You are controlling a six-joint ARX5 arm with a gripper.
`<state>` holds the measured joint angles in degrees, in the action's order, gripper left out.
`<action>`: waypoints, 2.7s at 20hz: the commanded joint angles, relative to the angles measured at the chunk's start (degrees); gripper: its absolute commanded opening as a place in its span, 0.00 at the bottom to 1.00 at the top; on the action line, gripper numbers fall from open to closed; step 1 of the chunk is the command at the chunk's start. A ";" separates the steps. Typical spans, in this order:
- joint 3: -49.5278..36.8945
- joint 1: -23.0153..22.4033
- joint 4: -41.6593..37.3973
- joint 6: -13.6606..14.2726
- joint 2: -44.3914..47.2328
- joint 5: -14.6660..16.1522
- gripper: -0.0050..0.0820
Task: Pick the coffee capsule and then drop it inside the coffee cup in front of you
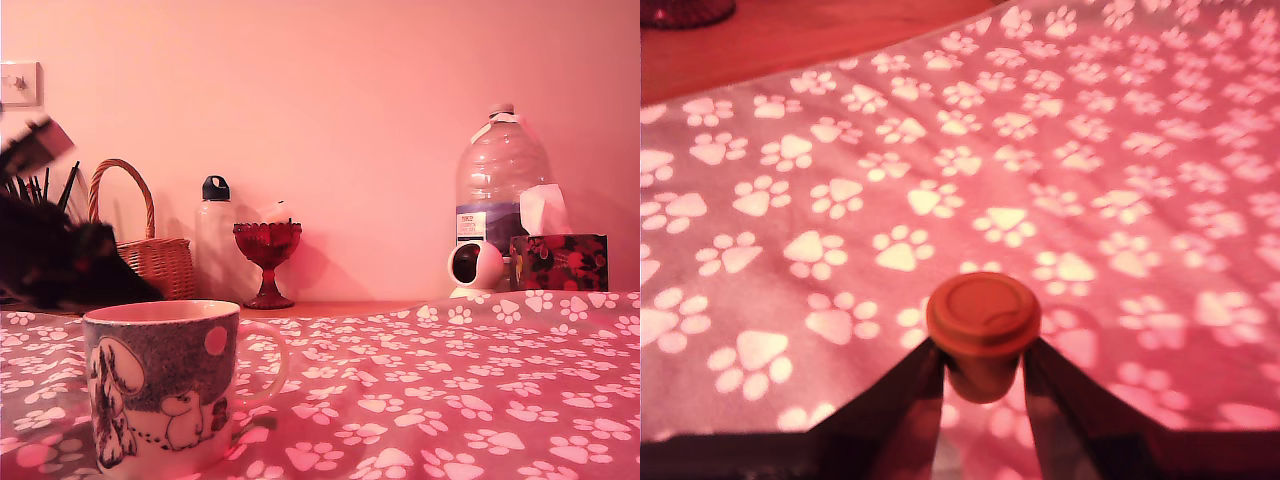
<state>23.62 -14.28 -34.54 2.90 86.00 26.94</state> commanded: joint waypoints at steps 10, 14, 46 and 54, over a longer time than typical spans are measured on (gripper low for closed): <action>-5.46 -3.06 7.82 -1.40 -14.32 -0.46 0.28; -5.53 -4.83 12.46 -1.40 -19.56 -0.46 0.28; -5.62 -22.12 32.92 -1.42 -32.02 -9.90 0.28; -5.62 -22.12 33.51 -1.42 -32.02 -9.88 0.28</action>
<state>19.29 -36.29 -0.69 1.65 54.13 16.97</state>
